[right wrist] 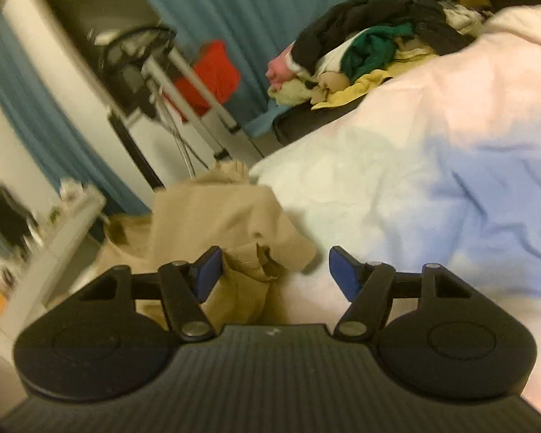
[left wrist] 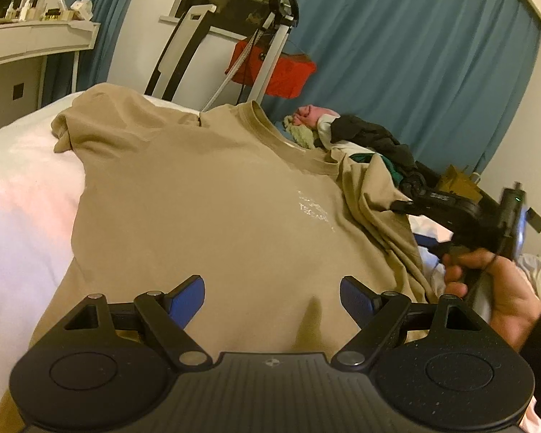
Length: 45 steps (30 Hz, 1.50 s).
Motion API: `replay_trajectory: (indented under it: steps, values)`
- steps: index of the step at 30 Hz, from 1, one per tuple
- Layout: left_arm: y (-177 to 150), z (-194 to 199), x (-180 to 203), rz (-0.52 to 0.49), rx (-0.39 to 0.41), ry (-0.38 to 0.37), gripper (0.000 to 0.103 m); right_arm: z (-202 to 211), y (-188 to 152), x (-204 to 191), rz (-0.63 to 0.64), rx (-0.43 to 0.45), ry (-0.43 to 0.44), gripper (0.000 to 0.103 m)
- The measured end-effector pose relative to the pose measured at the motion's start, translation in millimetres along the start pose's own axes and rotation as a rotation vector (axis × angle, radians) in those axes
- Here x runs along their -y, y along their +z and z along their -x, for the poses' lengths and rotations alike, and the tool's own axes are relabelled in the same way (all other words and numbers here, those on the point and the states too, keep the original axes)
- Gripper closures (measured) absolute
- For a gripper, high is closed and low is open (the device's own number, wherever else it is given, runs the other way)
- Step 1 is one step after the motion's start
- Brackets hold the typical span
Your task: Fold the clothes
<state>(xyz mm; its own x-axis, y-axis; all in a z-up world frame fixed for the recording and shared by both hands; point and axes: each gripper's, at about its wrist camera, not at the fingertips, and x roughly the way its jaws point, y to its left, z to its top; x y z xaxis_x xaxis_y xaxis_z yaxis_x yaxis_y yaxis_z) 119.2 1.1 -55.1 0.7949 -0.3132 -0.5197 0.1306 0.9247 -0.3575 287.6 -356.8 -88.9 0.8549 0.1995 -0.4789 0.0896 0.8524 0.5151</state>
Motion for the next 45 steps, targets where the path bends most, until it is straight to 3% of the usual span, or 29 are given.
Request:
replay_trajectory:
  steps: [1,3,4,5,10,15,18,21,22,24,25,26,30,33,35,40,42,44,45]
  values:
    - [-0.5,-1.7,-1.0,0.004,-0.004,0.0,0.019,-5.1,1.0,-1.9,-0.002,-0.01,0.017,0.036]
    - [-1.7,-4.2,-2.0,0.014,-0.01,0.001,0.019,-13.4,5.3,-3.7,-0.036,-0.035,0.071,0.058]
    - [-2.2,-4.5,-2.9,0.017,-0.009,-0.002,0.019,-14.6,9.7,-5.0,-0.044,-0.038,0.088,0.082]
    - [-2.7,-4.8,-3.8,0.021,-0.008,-0.005,0.019,-13.1,13.9,-7.7,-0.026,-0.027,0.089,0.084]
    - [-3.7,-8.6,-6.0,0.016,-0.009,-0.007,0.019,4.3,56.8,-14.4,0.093,0.079,0.016,0.087]
    - [-5.0,-11.2,-6.2,0.006,-0.011,-0.005,0.019,24.1,112.2,14.0,0.198,0.201,-0.217,0.094]
    - [-5.9,-11.5,-5.1,-0.007,-0.011,-0.001,0.019,40.5,127.0,50.5,0.155,0.264,-0.35,0.094]
    - [-6.8,-13.3,-2.8,-0.021,-0.014,0.006,0.019,60.5,125.3,86.5,0.03,0.325,-0.403,0.091]
    - [-7.1,-13.2,-2.5,-0.025,-0.014,0.007,0.019,67.3,121.2,97.8,-0.012,0.329,-0.405,0.089]
    - [-7.5,-13.0,-2.1,-0.032,-0.015,0.008,0.019,77.0,108.3,114.2,-0.075,0.309,-0.401,0.074]
    - [-7.3,-13.1,-1.7,-0.033,-0.015,0.007,0.019,83.5,96.9,119.7,-0.108,0.3,-0.376,0.057]
    - [-7.5,-13.3,-1.1,-0.033,-0.015,0.006,0.019,90.3,84.4,125.0,-0.142,0.292,-0.346,0.048]
    - [-7.9,-11.2,-1.2,-0.033,-0.018,0.006,0.019,101.9,26.0,130.0,-0.285,0.165,-0.164,0.045]
    - [-8.2,-9.0,-0.9,-0.029,-0.019,0.008,0.019,97.5,-4.7,126.2,-0.36,0.088,-0.119,0.045]
    - [-8.2,-7.8,0.2,-0.031,-0.022,0.007,0.019,84.9,-12.6,125.8,-0.425,0.029,-0.132,0.046]
    - [-10.8,-3.8,1.8,-0.049,-0.015,0.027,0.019,65.4,-10.8,126.7,-0.399,0.101,-0.09,0.051]
    - [-12.2,-3.8,2.6,-0.057,-0.015,0.036,0.019,56.9,-5.5,122.7,-0.323,0.106,-0.117,0.063]
    - [-13.4,-3.2,4.4,-0.075,-0.012,0.044,0.019,56.2,1.2,120.3,-0.24,0.121,-0.145,0.093]
    - [-14.0,-2.9,5.4,-0.083,-0.011,0.049,0.019,58.9,4.4,120.8,-0.217,0.133,-0.144,0.094]
